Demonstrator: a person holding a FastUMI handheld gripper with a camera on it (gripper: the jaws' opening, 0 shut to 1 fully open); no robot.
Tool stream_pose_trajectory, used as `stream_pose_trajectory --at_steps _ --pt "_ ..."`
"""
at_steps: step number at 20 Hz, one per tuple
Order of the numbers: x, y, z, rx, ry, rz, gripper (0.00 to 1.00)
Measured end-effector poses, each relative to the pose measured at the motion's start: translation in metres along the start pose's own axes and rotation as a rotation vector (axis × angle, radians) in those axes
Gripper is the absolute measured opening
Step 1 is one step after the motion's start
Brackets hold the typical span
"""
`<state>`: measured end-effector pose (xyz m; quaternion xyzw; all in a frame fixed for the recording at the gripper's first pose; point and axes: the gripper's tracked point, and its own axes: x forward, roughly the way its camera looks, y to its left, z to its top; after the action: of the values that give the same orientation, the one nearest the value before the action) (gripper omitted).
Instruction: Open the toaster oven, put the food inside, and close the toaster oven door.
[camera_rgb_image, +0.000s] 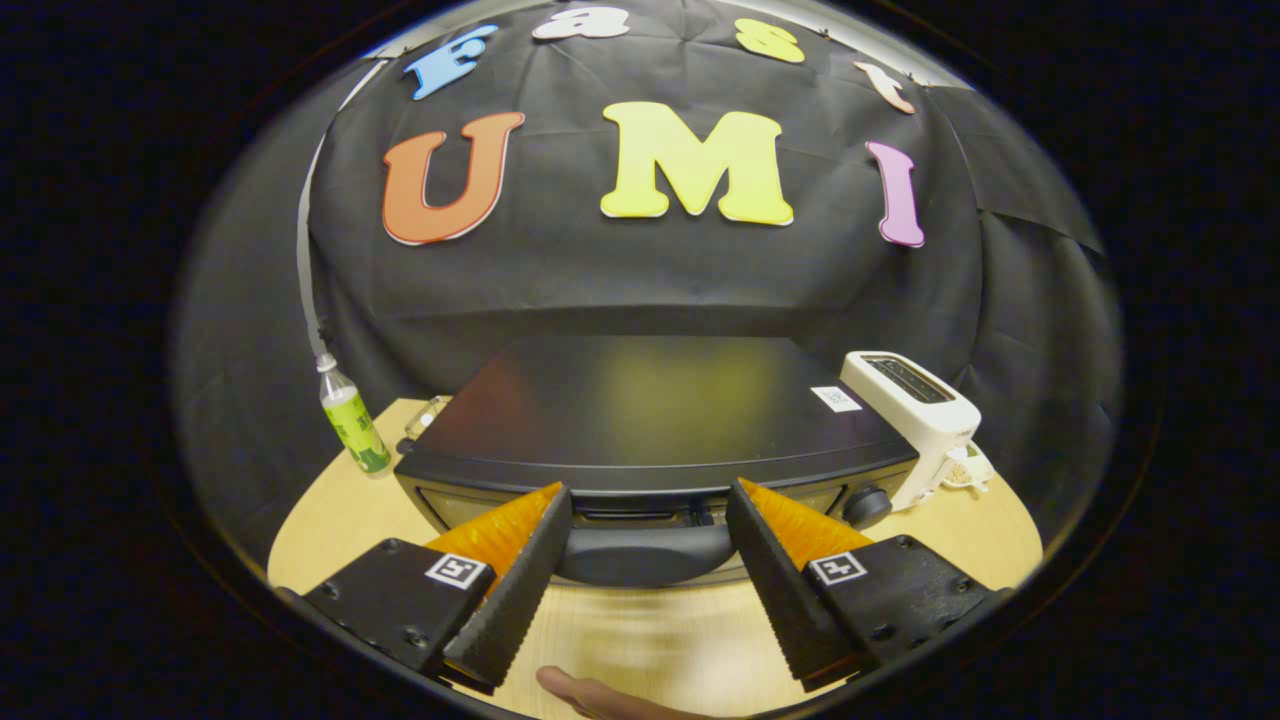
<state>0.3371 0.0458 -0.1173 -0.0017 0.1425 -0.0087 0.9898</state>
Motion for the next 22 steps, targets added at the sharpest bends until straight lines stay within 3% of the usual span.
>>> stream_pose_trajectory --at_steps 8,22 --pt "-0.013 -0.001 -0.011 -0.024 -0.07 0.021 1.0" --pt "-0.063 -0.009 -0.076 -0.039 0.063 0.025 1.0"
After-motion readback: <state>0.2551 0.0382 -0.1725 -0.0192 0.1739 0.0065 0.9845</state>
